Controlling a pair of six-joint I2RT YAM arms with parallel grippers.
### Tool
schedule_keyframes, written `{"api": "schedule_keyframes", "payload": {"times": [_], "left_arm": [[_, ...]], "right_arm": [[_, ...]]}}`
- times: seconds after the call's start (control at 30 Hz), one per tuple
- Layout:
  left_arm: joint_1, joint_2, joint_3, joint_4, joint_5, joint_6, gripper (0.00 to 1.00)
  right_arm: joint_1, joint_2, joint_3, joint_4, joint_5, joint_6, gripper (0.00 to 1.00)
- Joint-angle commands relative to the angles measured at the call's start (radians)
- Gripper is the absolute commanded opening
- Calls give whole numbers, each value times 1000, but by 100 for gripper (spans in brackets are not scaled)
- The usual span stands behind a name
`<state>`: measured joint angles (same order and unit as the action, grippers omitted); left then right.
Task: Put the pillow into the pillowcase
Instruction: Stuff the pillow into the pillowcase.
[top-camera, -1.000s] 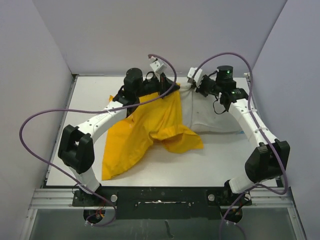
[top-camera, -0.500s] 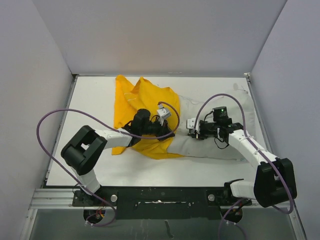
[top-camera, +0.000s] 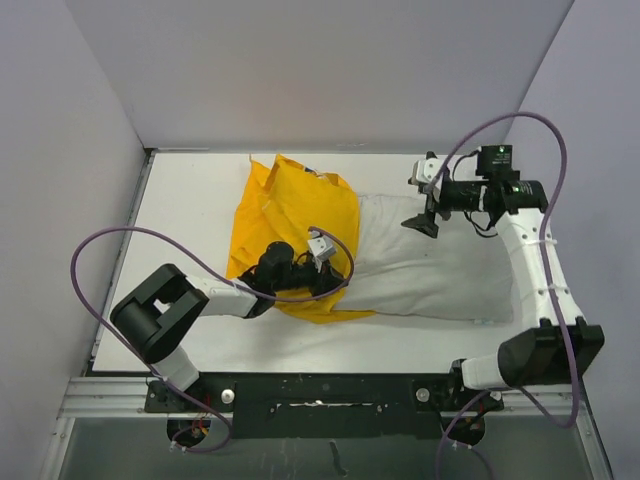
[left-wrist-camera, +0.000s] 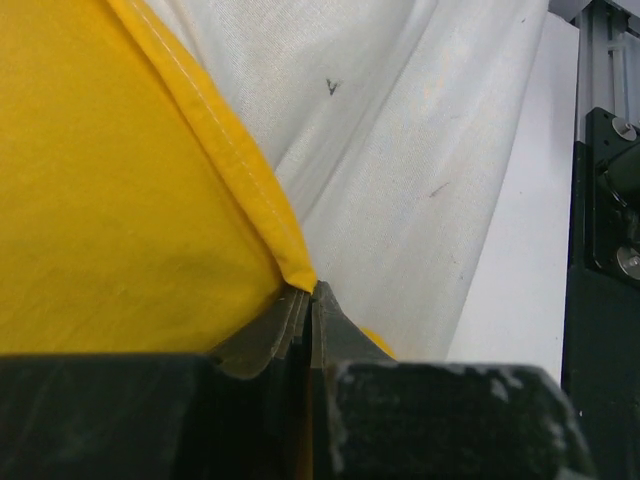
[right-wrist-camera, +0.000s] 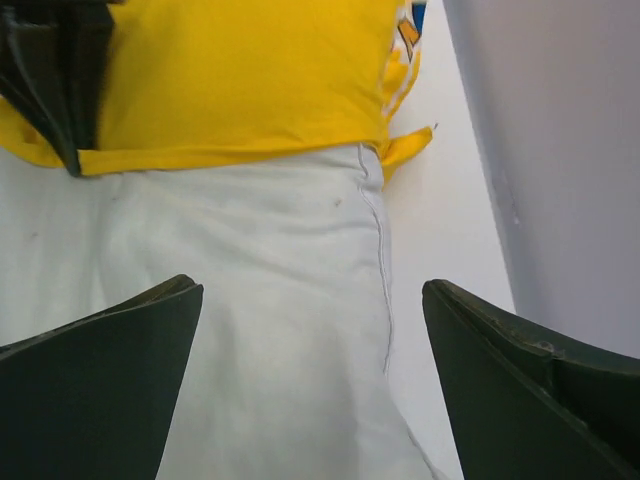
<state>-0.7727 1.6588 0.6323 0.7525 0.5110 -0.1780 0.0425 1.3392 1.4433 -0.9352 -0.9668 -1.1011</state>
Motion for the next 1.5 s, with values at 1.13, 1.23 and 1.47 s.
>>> {"api": "schedule_keyframes", "payload": {"times": [1.13, 1.23, 1.47], "left_arm": [[63, -214, 834, -1237, -477, -50, 55], [49, -67, 975, -1302, -487, 22, 57], [48, 171, 1206, -1427, -539, 98, 58]], "right_arm": [[231, -176, -448, 512, 262, 486, 0], [229, -184, -456, 515, 262, 486, 0], [220, -201, -465, 518, 251, 490, 0]]}}
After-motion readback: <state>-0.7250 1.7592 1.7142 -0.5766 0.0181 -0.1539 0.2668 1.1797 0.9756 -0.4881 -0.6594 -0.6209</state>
